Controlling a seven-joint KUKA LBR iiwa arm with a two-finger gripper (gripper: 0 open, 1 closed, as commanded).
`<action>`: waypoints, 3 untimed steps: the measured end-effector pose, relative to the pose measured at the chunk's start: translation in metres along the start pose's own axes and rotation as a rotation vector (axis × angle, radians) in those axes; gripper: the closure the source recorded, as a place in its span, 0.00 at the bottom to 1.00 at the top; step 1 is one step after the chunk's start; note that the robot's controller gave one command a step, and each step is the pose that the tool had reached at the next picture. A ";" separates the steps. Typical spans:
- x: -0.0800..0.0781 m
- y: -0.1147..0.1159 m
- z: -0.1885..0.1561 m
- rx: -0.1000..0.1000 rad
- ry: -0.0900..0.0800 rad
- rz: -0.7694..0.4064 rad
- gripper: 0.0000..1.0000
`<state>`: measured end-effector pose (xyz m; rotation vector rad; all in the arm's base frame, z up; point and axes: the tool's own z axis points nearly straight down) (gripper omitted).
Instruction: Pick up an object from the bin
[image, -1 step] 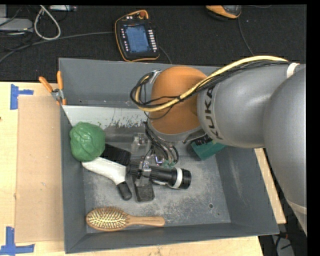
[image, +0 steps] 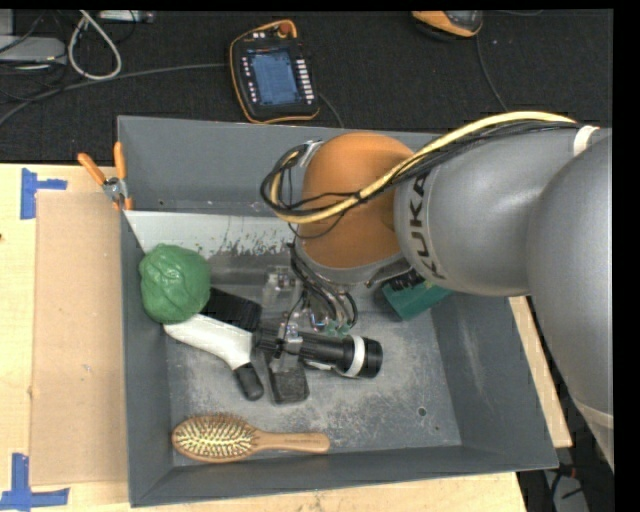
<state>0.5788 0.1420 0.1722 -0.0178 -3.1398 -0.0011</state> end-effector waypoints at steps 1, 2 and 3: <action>0.009 -0.003 -0.010 0.002 0.006 -0.042 0.00; 0.029 0.045 -0.068 0.000 0.002 -0.456 0.00; 0.048 -0.014 0.017 0.002 0.002 -0.140 0.00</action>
Offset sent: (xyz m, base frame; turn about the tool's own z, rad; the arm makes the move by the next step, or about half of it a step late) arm -0.0305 0.0485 0.0723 -0.4589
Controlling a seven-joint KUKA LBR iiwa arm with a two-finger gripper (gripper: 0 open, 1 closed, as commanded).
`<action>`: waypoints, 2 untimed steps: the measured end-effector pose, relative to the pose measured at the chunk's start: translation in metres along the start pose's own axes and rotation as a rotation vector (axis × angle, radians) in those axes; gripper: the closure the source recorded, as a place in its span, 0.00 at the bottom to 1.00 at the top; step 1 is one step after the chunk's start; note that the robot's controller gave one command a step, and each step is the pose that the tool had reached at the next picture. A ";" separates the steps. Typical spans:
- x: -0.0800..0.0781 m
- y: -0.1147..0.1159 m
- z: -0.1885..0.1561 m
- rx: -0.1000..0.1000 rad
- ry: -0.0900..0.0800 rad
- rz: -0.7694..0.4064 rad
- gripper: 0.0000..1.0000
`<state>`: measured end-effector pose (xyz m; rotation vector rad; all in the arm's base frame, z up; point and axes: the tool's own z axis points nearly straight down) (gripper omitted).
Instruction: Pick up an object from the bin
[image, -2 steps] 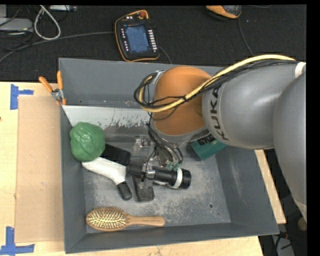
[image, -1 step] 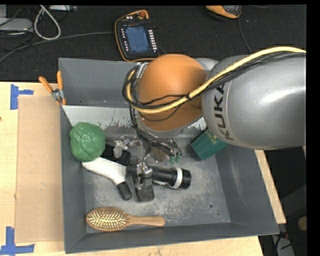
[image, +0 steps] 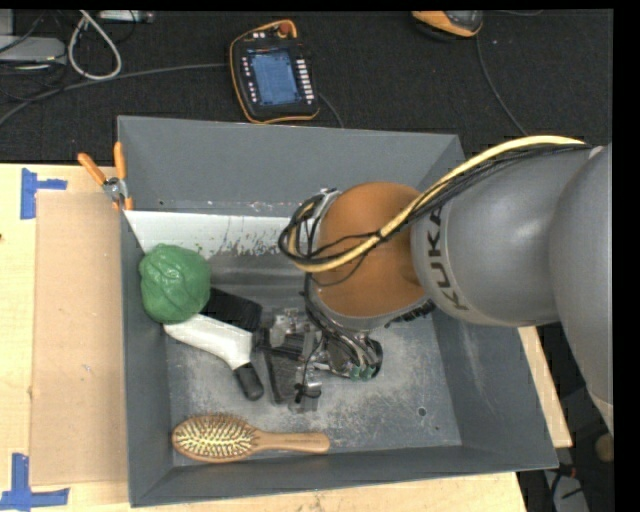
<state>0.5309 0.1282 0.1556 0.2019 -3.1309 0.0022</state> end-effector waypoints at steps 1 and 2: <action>0.011 0.088 -0.077 -0.006 -0.008 -0.010 0.00; 0.012 0.007 -0.023 0.002 0.009 -0.030 0.00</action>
Offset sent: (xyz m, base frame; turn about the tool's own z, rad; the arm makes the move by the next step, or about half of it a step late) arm -0.0093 -0.0252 0.0032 -0.0303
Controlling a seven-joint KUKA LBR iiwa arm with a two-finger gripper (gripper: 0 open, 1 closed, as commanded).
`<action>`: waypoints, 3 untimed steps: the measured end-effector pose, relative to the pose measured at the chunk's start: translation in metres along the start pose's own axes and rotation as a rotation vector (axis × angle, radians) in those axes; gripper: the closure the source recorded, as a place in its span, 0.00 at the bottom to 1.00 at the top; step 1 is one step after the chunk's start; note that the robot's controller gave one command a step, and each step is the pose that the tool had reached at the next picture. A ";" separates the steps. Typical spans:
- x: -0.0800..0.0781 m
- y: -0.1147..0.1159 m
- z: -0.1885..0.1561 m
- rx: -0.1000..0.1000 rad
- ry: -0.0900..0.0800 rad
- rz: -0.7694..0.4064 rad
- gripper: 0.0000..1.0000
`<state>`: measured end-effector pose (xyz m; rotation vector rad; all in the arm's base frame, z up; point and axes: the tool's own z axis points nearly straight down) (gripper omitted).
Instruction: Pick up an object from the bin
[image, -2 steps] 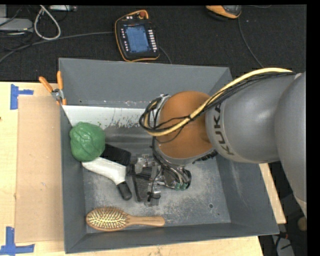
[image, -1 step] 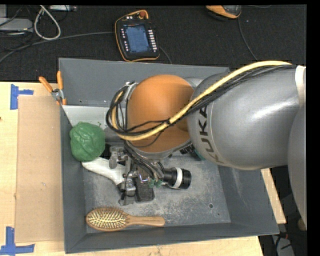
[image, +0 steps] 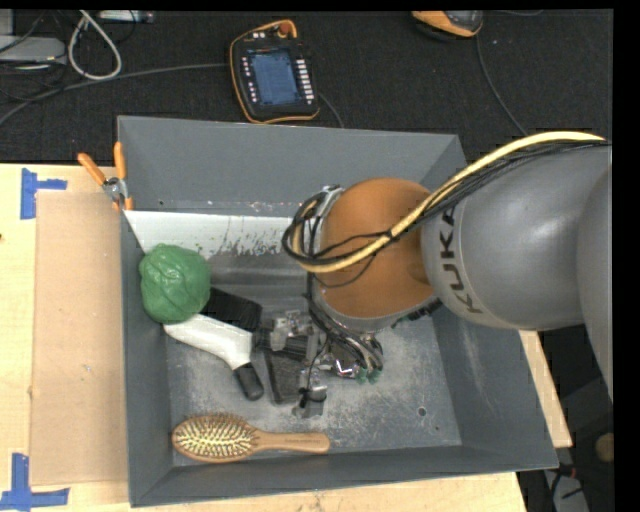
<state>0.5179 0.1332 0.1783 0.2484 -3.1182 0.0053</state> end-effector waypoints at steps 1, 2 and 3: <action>0.003 -0.012 -0.007 0.003 0.014 -0.004 0.00; 0.009 0.010 -0.049 0.001 0.007 -0.076 0.00; 0.007 0.020 -0.008 0.000 0.005 -0.116 0.00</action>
Offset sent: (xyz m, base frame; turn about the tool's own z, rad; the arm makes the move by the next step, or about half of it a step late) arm -0.0355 0.0417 0.1215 -0.2968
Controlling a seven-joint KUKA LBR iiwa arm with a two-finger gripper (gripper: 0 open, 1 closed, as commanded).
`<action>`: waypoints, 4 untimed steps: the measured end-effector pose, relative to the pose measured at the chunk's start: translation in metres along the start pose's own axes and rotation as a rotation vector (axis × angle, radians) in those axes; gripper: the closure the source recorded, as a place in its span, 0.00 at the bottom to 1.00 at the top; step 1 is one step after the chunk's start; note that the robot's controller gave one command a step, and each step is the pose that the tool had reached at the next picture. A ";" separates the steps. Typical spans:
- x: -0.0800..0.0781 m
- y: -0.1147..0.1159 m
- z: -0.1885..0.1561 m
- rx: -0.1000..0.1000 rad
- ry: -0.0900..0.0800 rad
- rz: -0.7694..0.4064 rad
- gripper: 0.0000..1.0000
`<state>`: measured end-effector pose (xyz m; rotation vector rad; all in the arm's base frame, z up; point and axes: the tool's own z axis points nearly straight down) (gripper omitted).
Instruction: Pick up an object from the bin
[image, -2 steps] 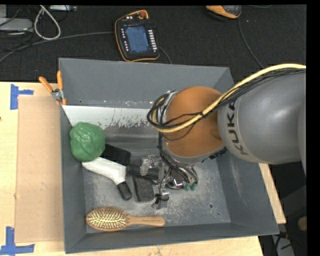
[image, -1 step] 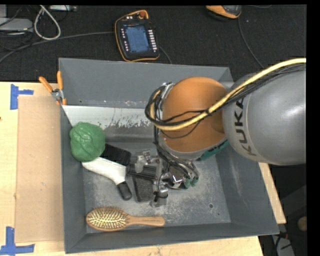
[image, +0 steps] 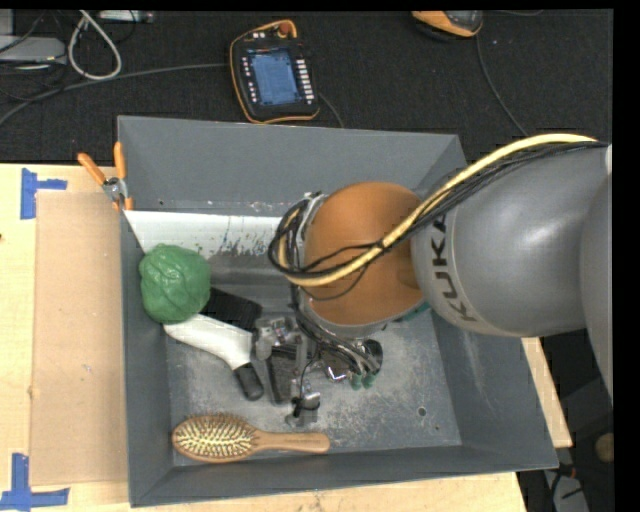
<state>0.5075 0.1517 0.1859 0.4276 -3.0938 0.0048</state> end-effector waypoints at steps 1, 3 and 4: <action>0.001 0.007 -0.014 -0.002 -0.004 0.165 0.00; 0.025 -0.005 -0.075 -0.002 -0.005 0.123 1.00; 0.025 -0.005 -0.075 -0.002 -0.005 0.122 1.00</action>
Offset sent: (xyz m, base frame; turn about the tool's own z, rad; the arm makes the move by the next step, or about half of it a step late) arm -0.0034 -0.0051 -0.0147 0.0576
